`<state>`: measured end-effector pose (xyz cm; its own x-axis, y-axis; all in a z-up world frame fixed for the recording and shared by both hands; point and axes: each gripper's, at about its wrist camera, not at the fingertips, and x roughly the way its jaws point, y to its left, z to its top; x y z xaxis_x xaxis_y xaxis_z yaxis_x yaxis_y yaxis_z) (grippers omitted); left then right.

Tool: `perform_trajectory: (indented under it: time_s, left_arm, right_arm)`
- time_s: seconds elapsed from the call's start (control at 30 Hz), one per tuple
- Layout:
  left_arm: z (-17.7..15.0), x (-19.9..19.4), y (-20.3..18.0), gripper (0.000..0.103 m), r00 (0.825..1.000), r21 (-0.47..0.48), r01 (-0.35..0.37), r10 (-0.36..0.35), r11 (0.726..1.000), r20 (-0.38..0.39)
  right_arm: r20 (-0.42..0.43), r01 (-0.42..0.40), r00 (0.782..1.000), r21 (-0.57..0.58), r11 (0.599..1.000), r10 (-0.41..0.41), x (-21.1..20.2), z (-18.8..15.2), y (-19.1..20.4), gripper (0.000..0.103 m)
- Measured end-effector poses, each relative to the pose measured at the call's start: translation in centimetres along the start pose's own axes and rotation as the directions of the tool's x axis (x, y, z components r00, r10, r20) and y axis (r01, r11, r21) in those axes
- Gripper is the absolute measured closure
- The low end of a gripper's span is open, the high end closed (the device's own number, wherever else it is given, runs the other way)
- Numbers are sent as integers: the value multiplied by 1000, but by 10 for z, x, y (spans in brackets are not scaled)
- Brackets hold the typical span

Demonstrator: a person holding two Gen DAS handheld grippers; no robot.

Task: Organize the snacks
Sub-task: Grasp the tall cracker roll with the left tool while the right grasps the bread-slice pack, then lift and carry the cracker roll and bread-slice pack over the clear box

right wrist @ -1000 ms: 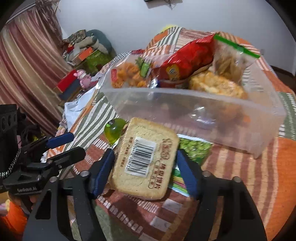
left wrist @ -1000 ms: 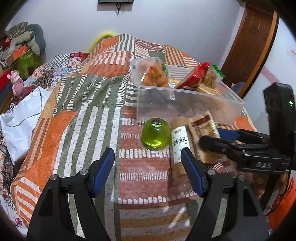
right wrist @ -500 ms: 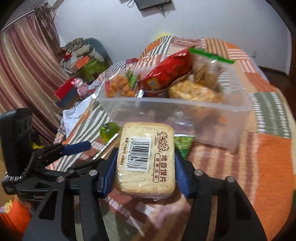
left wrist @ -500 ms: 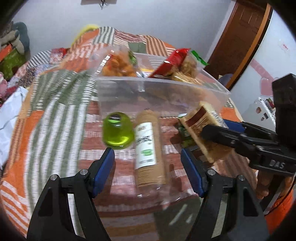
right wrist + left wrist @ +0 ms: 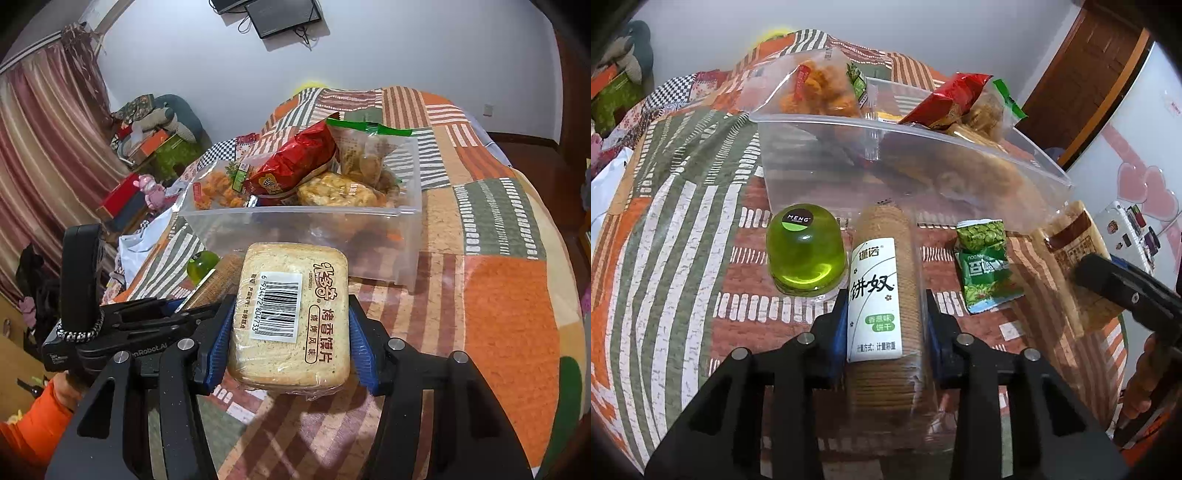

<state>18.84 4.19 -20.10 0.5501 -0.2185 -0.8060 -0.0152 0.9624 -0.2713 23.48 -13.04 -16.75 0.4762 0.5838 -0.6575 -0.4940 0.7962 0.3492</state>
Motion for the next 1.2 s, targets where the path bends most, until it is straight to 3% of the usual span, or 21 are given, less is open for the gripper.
perform_trajectory:
  time_s: [0.2, 0.63, 0.93, 1.2]
  left_arm:
    - [-10, -20, -8, 67, 1000, 21, 14, -15, 1000, 23]
    - [10, -85, -15, 68, 980, 51, 25, -34, 998, 195]
    - [47, -89, -18, 68, 965, 47, 11, -23, 999, 261]
    - [81, -77, -20, 68, 959, 58, 2, -19, 998, 283]
  right_arm:
    - [20, 3, 1000, 4, 1000, -3, -6, 3, -2, 51]
    - [105, 32, 994, 3, 999, -32, -29, 23, -7, 51]
    - [163, 57, 985, 7, 998, -58, -32, 45, -15, 51]
    - [164, 76, 984, 7, 997, -76, -20, 60, -23, 51]
